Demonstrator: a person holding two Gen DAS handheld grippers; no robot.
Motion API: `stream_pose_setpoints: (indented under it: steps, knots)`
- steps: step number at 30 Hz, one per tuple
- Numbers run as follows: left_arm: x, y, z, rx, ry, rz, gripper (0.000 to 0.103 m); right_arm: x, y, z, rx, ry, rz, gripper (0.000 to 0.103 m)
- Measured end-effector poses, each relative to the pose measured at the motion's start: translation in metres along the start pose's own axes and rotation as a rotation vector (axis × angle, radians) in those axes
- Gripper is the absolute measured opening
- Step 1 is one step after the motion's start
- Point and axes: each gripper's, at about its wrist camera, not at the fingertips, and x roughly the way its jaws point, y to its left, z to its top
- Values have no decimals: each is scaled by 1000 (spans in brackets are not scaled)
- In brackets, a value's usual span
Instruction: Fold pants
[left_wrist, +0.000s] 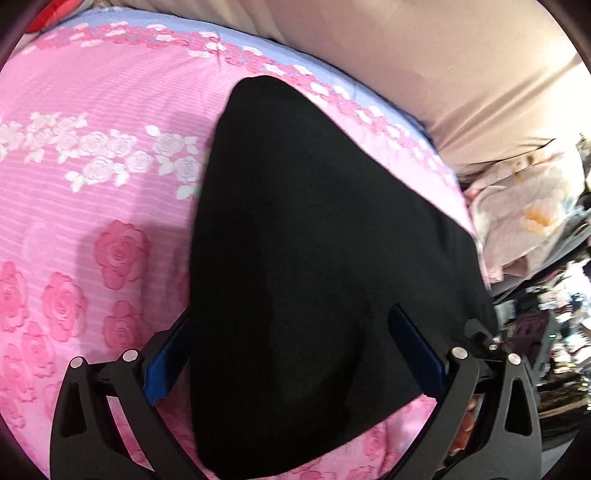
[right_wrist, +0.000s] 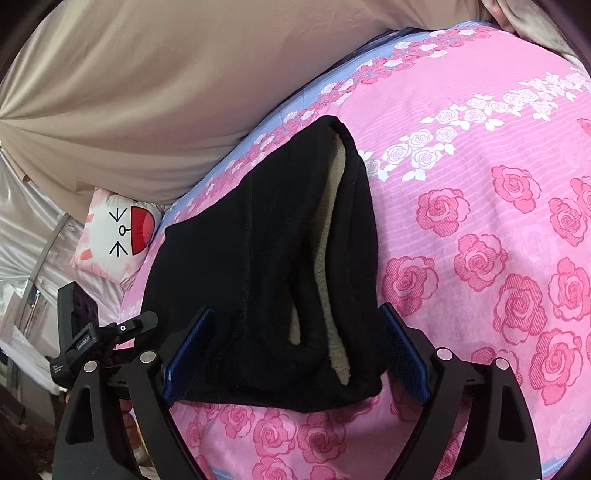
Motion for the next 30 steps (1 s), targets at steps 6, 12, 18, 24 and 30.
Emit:
stream_pose_setpoints:
  steps: [6, 12, 18, 24, 30]
  knots:
    - [5, -1, 5, -26, -17, -47, 98, 6, 8, 1, 27, 7, 20, 86]
    - [14, -9, 7, 14, -70, 37, 78, 11, 3, 6, 46, 13, -38, 51]
    - [-3, 2, 9, -57, -94, 10, 35, 1, 26, 5, -60, -13, -100, 37]
    - [-30, -17, 4, 13, -128, 18, 33, -20, 63, 4, -193, -49, -146, 36]
    - [-70, -36, -6, 82, -170, -18, 33, -46, 87, -2, -251, -86, -113, 36]
